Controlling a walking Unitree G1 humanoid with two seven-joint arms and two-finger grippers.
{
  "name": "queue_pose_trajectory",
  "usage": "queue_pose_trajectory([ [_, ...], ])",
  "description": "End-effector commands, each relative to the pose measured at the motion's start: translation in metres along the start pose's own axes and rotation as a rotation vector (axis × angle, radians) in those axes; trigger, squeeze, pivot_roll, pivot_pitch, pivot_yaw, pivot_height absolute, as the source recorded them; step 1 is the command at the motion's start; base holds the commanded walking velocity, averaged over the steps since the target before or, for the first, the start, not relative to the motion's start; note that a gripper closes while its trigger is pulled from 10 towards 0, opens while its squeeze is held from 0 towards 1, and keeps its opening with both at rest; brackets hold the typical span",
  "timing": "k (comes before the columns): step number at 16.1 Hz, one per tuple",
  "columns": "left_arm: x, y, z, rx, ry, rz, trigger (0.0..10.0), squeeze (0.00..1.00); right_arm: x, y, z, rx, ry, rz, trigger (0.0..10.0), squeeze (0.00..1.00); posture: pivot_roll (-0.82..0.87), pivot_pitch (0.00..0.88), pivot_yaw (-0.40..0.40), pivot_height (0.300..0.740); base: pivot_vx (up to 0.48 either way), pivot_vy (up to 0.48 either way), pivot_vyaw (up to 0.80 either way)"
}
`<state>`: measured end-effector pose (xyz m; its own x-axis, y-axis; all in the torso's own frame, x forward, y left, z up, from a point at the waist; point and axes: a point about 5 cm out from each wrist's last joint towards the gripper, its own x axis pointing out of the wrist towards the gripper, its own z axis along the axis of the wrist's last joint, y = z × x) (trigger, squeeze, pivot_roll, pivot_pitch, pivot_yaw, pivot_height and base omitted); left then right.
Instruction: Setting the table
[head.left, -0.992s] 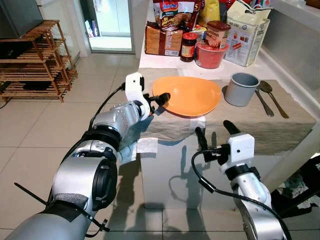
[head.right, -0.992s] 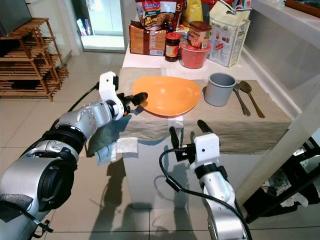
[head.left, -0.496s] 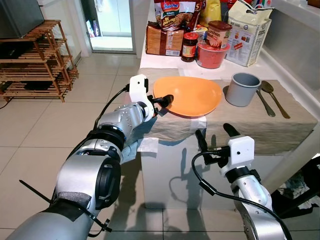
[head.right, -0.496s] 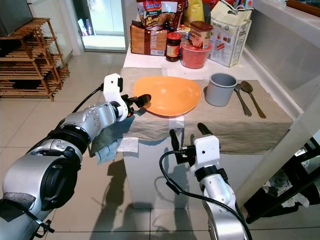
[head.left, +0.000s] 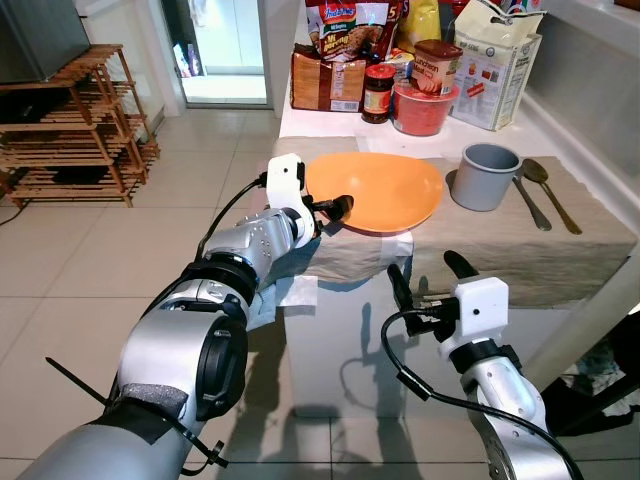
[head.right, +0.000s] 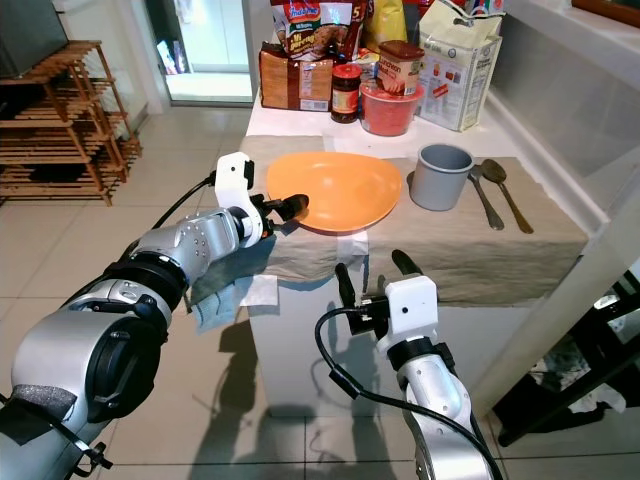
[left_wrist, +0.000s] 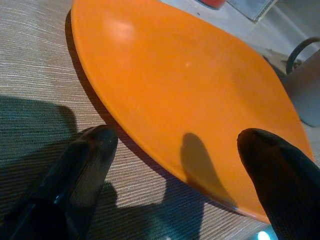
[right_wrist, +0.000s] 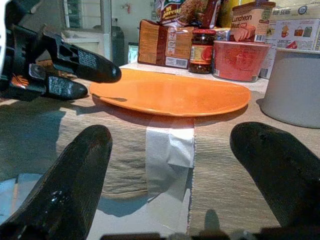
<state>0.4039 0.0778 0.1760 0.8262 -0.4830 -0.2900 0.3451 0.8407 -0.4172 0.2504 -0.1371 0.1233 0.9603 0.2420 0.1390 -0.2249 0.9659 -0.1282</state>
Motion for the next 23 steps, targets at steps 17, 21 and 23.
queue_pose_trajectory([
  [17, -0.001, 0.012, -0.016, -0.078, 0.017, 0.093, 0.0, 0.00, -0.016, 0.000, 0.001, -0.001, 0.053, -0.012, 10.0, 0.00, -0.19, 0.061, 0.069, 0.740, 0.000, 0.000, 0.00],
  [21, -0.001, 0.013, -0.017, -0.068, 0.022, 0.085, 0.0, 0.00, -0.017, 0.001, 0.000, 0.000, 0.059, -0.010, 10.0, 0.00, -0.19, 0.064, 0.068, 0.740, 0.000, 0.000, 0.00],
  [23, -0.001, 0.012, -0.018, -0.037, 0.032, 0.077, 0.0, 0.00, -0.017, 0.001, 0.000, 0.001, 0.060, -0.010, 10.0, 0.00, -0.19, 0.063, 0.070, 0.740, 0.000, 0.000, 0.00],
])
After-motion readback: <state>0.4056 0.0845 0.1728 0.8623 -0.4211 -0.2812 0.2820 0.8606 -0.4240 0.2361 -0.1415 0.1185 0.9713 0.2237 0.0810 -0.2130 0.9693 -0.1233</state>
